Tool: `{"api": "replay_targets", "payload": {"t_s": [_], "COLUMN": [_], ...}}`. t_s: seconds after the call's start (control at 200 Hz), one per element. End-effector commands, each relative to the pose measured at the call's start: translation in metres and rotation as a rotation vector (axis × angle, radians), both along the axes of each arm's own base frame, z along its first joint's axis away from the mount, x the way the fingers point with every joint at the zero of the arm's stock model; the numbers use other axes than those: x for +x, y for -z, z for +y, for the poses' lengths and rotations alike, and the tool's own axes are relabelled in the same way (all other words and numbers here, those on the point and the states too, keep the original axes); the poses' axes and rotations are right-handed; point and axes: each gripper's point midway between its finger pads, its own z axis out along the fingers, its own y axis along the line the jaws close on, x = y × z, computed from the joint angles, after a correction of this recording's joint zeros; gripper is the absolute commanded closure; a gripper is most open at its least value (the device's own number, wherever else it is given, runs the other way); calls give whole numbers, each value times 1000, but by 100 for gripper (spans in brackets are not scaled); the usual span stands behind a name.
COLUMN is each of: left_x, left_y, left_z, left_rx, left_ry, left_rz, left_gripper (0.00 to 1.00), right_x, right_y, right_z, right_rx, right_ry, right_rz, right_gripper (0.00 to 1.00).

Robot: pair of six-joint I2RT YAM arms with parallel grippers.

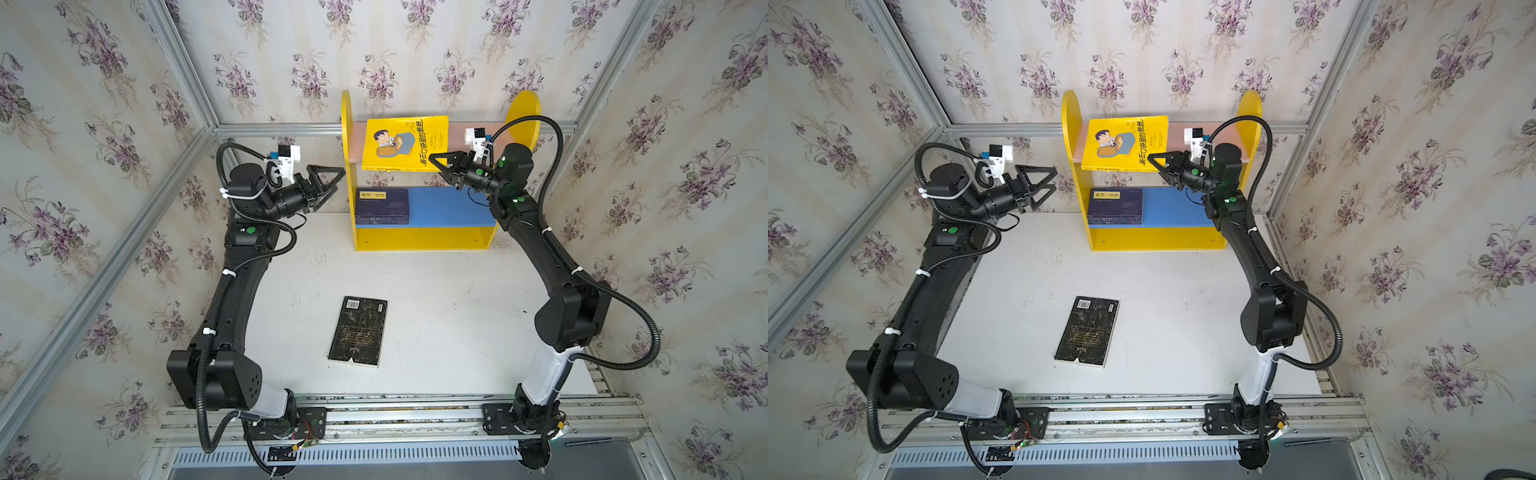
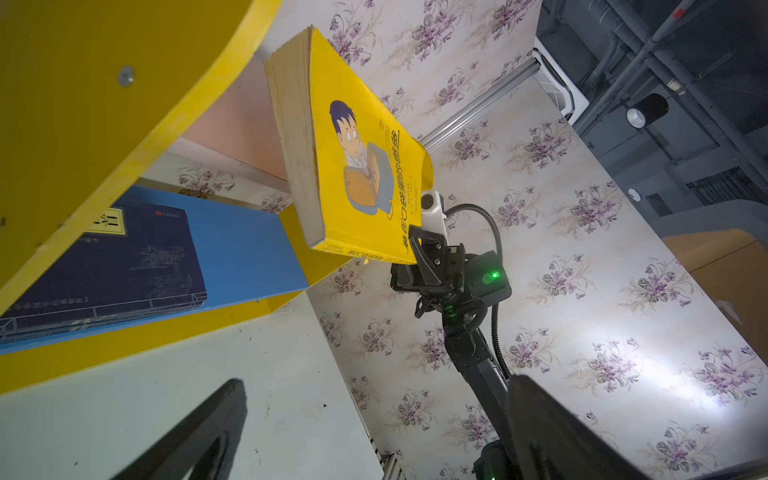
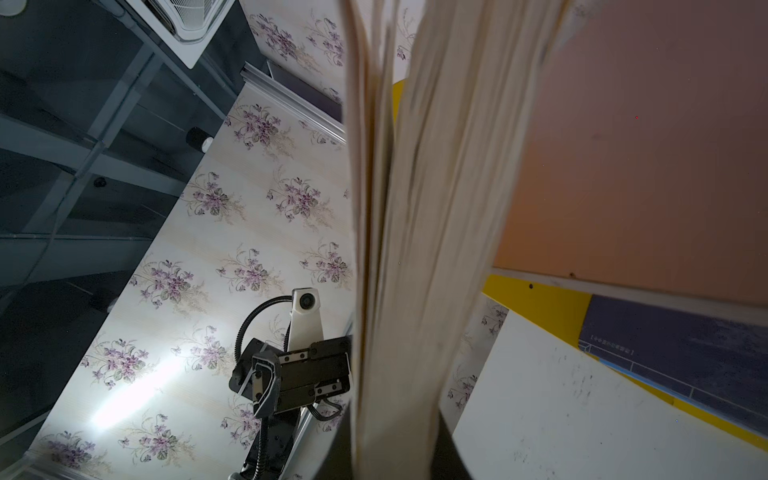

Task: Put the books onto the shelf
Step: 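Set the yellow book on the pink shelf with right gripper while left withdraws, then push the yellow book upright against the shelf side with the right gripper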

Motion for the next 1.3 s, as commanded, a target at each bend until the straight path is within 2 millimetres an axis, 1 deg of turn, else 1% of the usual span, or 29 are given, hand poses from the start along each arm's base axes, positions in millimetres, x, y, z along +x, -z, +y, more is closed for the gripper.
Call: {"api": "replay_targets", "payload": {"t_s": [0.0,0.115,0.215,0.225,0.23,0.255,0.295,0.47,0.6,0.635,0.675,0.77,0.835,0.909,0.964,1.034,1.114,1.119,1.139,1.294], "left_x": [3,4,7,7,7,8,10,18,23,25,26,30,31,33,34,34,35,35,35,35], "left_y": [8,18,23,24,24,25,28,34,38,39,41,43,44,47,48,51,53,53,53,57], "left_z": [11,12,14,14,14,14,15,17,18,18,18,18,17,17,16,14,13,13,14,12], "left_rx": [7,8,13,13,13,14,13,7,3,1,-1,-5,-5,-6,-7,-7,-6,-7,-6,-6], "left_ry": [-58,-69,-80,-81,-82,-85,-90,-104,-108,-110,-112,-109,-109,-107,-103,-99,-95,-95,-96,-91], "left_rz": [7,29,43,44,44,48,55,78,94,99,105,116,118,126,131,138,142,143,143,150], "left_gripper": [1,1,1,1,1,1,1,1,1,1,1,1,1,1,1,1,1,1,1,1], "right_x": [10,27,36,38,42,46,48,67,69,69,70,72,73,72,72,72,72,72,72,69], "right_y": [-8,-14,-23,-21,-14,-11,-12,1,8,9,9,11,11,10,10,10,16,17,19,35], "right_z": [6,11,16,17,18,19,20,28,34,35,35,33,32,28,23,16,8,6,5,-8], "right_rx": [-42,-40,-40,-42,-47,-54,-60,-12,-14,-13,-13,-14,-20,-45,-71,-112,-160,-167,-178,-279], "right_ry": [14,21,24,25,24,28,34,33,24,25,25,40,55,86,123,177,231,239,248,324], "right_rz": [-54,-68,-85,-81,-64,-56,-53,-7,4,5,8,17,22,20,19,23,44,47,53,98], "right_gripper": [95,95,95,95,95,95,95,92,89,86,82,76,66,58,53,50,46,44,41,41]}}
